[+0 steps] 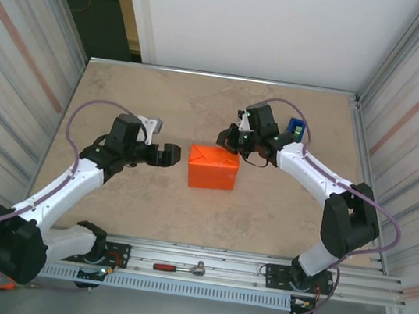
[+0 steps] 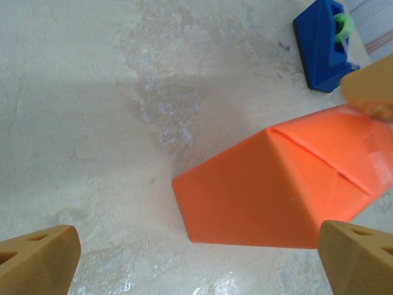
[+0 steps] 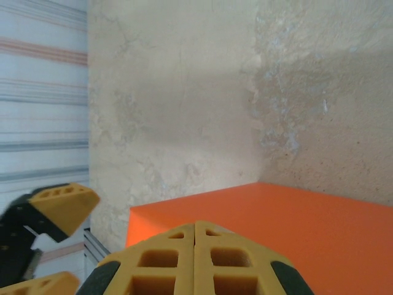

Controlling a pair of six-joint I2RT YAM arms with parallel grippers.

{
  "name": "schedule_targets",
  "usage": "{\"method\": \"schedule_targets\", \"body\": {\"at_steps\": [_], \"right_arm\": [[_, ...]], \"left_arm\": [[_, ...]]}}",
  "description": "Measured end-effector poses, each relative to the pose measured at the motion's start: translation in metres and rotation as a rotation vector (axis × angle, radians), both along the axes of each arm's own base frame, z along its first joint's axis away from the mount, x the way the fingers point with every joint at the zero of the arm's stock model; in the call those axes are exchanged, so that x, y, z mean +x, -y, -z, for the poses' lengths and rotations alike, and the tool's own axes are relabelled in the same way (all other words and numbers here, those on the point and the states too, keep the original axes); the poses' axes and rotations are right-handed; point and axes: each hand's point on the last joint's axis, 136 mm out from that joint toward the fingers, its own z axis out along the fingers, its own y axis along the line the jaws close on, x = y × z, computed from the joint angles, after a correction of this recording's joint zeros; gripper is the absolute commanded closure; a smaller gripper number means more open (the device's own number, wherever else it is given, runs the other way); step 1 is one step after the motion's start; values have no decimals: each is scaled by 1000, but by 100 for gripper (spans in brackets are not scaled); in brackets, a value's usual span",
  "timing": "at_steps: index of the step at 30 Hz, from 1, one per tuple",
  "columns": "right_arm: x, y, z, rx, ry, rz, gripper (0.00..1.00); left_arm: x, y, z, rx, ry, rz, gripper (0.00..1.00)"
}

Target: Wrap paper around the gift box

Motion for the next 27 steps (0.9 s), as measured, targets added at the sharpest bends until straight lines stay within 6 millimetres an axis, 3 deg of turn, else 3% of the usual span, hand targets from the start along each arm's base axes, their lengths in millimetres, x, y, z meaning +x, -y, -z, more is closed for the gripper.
{"method": "schedule_targets", "body": {"at_steps": [3,7,11,14,21,27], "right_arm": [[2,13,-19,10,40,18,76],[1,38,-54,35,132,54,44],[-16,66,-59,21,184,87,27],[-34,85,-36,-24,168,101,22],[-91,119,47,-131,63,107,18],[-134,124,85,-143,48,78,14]], "left_arm": [[-5,-2,15,1,-28,-8,1],[-9,-3,30,-7,-53,-23,1],[-12,-4,44,-27,-67,-35,1],[-17,-4,56,-43,-83,-43,1],[-41,16,82,-64,-114,15,1],[-63,38,93,-43,-90,98,1]]}}
